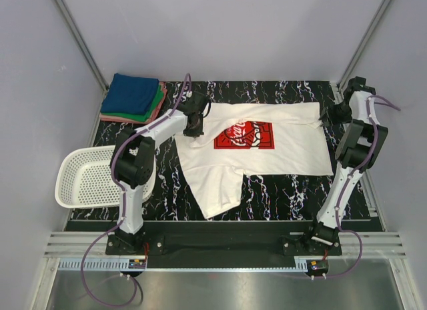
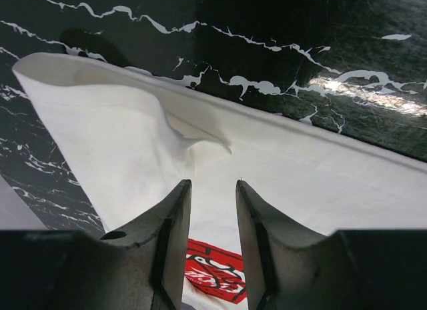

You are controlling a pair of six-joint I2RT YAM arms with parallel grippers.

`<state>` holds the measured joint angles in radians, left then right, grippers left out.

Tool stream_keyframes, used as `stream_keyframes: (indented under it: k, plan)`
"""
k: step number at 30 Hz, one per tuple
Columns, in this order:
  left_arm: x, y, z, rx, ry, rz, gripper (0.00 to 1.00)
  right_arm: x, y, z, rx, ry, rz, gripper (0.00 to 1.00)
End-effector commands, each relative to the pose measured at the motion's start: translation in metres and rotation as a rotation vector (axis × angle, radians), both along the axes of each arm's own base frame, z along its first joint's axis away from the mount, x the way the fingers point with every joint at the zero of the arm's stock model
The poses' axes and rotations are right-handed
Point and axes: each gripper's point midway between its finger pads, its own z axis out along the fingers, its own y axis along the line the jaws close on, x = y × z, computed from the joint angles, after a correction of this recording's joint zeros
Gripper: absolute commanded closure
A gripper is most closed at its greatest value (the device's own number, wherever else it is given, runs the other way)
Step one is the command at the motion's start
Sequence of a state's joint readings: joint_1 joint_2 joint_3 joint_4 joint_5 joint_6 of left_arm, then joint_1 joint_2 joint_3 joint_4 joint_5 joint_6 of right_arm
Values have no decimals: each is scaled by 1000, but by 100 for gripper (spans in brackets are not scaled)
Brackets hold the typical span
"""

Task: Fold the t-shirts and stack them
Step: Fold the tshirt

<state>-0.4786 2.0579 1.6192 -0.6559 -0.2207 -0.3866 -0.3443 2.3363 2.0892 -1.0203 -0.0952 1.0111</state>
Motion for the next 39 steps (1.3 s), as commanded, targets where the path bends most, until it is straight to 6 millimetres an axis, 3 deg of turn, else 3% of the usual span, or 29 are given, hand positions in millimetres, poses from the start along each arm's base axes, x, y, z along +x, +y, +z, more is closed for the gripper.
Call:
stream_keyframes:
  k: [1, 10, 27, 30, 32, 35, 36, 38, 39]
  plan:
    - [13, -6, 37, -59, -95, 8, 100, 6, 7, -2, -6, 12, -43, 59]
    - [14, -6, 39, -57, -104, 6, 100, 27, 6, -5, 3, -55, -53, 59]
    - [18, -7, 42, -55, -115, 9, 100, 39, -7, -21, -42, -44, -82, 59]
    - [19, -3, 45, -42, -125, 20, 100, 44, -11, -23, -53, -60, -80, 71]
    - [25, -1, 54, -30, -150, 27, 100, 53, -14, -18, -65, -96, -57, 99]
    - [38, 19, 72, 27, -178, 77, 100, 77, -22, 17, -127, -219, 18, 100]
    - [48, 25, 92, 36, -217, 102, 100, 84, -23, 28, -154, -263, 59, 100]
    - [60, 44, 114, 37, -258, 150, 100, 107, -25, 67, -207, -421, 117, 100]
    - [67, 50, 131, 25, -290, 168, 100, 110, -26, 73, -238, -457, 170, 100]
